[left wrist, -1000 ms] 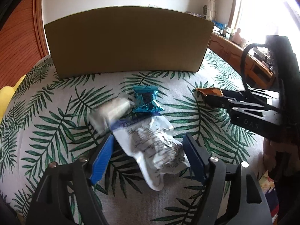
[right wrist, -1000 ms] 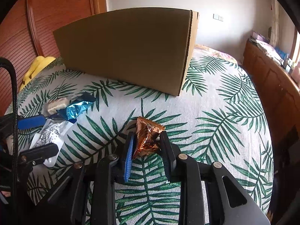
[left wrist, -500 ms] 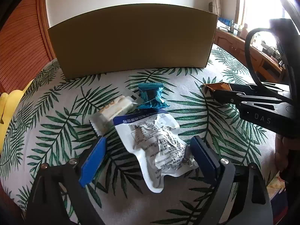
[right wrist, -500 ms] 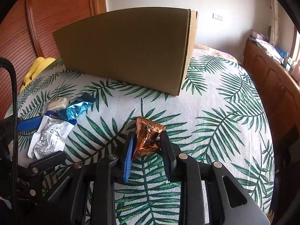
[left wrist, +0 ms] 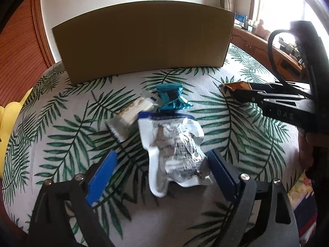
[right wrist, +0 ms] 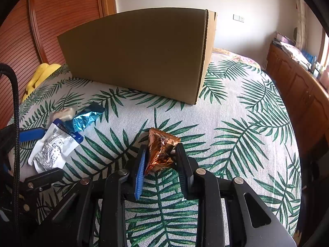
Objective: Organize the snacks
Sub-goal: 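Grasp the copper-wrapped candy with the right tool while the left tool grasps the white sachet, then lift both snacks and carry them toward the cardboard box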
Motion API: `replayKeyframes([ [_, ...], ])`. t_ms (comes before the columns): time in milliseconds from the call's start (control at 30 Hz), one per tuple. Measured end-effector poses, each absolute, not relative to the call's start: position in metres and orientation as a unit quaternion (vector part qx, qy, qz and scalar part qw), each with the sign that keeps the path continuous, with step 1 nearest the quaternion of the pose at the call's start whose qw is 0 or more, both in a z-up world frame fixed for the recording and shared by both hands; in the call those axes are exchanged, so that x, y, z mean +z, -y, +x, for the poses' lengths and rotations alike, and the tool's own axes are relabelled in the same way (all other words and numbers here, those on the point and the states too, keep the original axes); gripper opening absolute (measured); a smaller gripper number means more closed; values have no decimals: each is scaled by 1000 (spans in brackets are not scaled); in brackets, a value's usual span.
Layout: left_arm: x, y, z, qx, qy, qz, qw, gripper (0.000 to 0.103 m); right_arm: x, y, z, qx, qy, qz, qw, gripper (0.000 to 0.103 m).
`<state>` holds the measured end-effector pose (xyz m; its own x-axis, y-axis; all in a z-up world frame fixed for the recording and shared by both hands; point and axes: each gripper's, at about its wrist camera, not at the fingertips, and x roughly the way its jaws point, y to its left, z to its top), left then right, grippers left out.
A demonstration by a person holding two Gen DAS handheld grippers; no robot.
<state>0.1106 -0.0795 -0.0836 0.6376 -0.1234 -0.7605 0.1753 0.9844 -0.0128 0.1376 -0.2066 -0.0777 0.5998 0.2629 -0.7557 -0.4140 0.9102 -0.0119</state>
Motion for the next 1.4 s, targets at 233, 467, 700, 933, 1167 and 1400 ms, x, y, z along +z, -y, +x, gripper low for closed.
replayKeyframes([
  [233,-77,77,108,-94,-416,9,905,89,-78,206,138,190,-405,-94,889,26],
  [467,-74,87,123,-95,-418,21,903,89,-78,207,138,190,-405,-93,889,26],
  [700,-82,88,129,-90,-433,29,896,86,-77,206,138,190,-405,-93,889,26],
  [933,-80,88,120,-98,-418,36,902,54,-78,206,138,190,-405,-93,889,26],
  [1167,-75,81,106,-108,-401,27,909,45,-77,207,138,190,-405,-93,889,26],
  [1400,-68,87,94,-120,-379,35,917,35,-78,206,138,190,-406,-90,889,26],
])
